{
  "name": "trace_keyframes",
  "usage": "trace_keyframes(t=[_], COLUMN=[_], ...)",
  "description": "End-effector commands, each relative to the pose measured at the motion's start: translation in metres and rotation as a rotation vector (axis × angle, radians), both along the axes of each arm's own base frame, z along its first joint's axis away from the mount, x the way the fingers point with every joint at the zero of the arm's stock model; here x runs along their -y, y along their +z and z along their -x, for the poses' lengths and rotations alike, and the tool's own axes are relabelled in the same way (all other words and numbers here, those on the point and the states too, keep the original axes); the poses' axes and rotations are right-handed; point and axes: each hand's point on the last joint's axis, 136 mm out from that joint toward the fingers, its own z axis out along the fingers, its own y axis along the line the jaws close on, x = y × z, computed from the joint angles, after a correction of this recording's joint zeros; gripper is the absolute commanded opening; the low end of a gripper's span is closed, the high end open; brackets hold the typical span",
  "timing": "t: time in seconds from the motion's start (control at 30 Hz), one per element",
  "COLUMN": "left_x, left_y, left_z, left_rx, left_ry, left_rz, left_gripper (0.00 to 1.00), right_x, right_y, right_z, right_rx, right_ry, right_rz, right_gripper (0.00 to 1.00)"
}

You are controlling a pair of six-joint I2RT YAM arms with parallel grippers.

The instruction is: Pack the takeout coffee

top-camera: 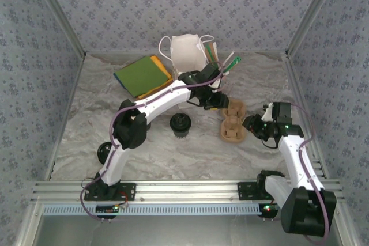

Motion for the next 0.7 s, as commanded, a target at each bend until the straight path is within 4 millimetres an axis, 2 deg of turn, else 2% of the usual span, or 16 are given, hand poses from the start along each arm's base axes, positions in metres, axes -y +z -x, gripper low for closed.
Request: trace_keyframes(t=[0.0,0.4,0.67], left_x=[0.001,0.008,0.020], left_y=[-0.016,-0.034,-0.047], left_z=[-0.002,-0.017,-0.019], left_rx=[0.027,0.061,0.035], left_ry=[-0.007,0.029,0.018], left_rz=[-0.074,-0.129,-0.119], left_gripper=[0.46,0.47,0.49], right_x=[0.011,0.019,0.017], right_y=[0.004,-0.012,-0.019], right_z=[-0.017,-0.063,-0.080], right_rx=[0.007,-0.031,-0.042], right_ry=[-0.026,-0.044,-0.028], right_rz=[0.052,0.025,0.010], right_gripper=[0.28,0.27,0.28])
